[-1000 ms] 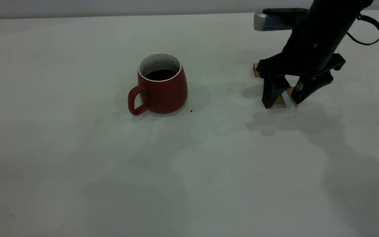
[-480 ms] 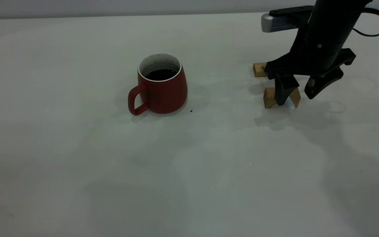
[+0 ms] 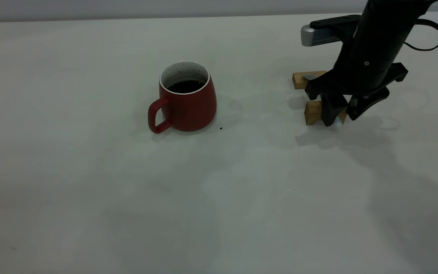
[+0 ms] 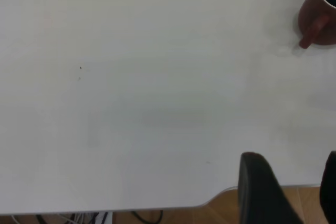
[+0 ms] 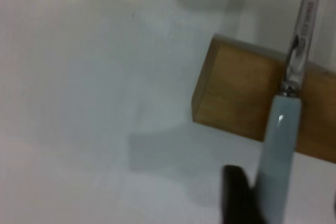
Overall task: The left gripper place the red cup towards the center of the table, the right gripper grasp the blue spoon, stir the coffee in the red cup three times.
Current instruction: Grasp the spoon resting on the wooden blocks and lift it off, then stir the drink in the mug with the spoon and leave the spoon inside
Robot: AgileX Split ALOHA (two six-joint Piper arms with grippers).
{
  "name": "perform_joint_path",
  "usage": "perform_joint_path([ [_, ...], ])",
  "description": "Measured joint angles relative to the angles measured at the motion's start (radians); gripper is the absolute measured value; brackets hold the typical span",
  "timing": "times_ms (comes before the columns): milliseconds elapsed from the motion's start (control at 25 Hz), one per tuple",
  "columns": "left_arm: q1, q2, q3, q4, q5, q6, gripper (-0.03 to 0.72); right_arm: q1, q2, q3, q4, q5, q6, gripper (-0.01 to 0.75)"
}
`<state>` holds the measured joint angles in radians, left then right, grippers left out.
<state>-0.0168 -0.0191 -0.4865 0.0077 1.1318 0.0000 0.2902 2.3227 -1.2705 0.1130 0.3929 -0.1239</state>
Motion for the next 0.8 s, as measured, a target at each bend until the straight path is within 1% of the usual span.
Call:
perform_joint_path([
  [120,0.000,0.000,0.000,0.000,0.000,0.000,0.355,0.000,0.000,0.000,-0.001,-0.001,0.000,0.213],
  [160,0.000,0.000,0.000,0.000,0.000,0.000,0.355,0.000,0.000,0.000,-0.002,-0.001,0.000,0.160],
  [200,0.000,0.000,0.000,0.000,0.000,0.000,0.355,0.000,0.000,0.000,-0.003,-0.001,0.000,0.135],
  [360,0.000,0.000,0.000,0.000,0.000,0.000,0.355,0.000,-0.010,-0.008,-0.004,0.012,0.000,0.137],
  [400,0.000,0.000,0.000,0.000,0.000,0.000,0.355,0.000,-0.022,-0.015,-0.004,0.026,0.000,0.137],
  [480,0.000,0.000,0.000,0.000,0.000,0.000,0.355,0.000,-0.057,-0.044,-0.002,0.092,0.001,0.137],
  [560,0.000,0.000,0.000,0.000,0.000,0.000,0.355,0.000,-0.115,-0.086,0.022,0.187,0.013,0.137],
  [600,0.000,0.000,0.000,0.000,0.000,0.000,0.355,-0.001,-0.144,-0.118,0.049,0.265,0.027,0.137],
  [680,0.000,0.000,0.000,0.000,0.000,0.000,0.355,-0.001,-0.187,-0.165,0.108,0.386,0.068,0.137],
  [760,0.000,0.000,0.000,0.000,0.000,0.000,0.355,0.000,-0.211,-0.210,0.232,0.520,0.131,0.137],
  [800,0.000,0.000,0.000,0.000,0.000,0.000,0.355,0.000,-0.213,-0.226,0.298,0.559,0.154,0.137],
])
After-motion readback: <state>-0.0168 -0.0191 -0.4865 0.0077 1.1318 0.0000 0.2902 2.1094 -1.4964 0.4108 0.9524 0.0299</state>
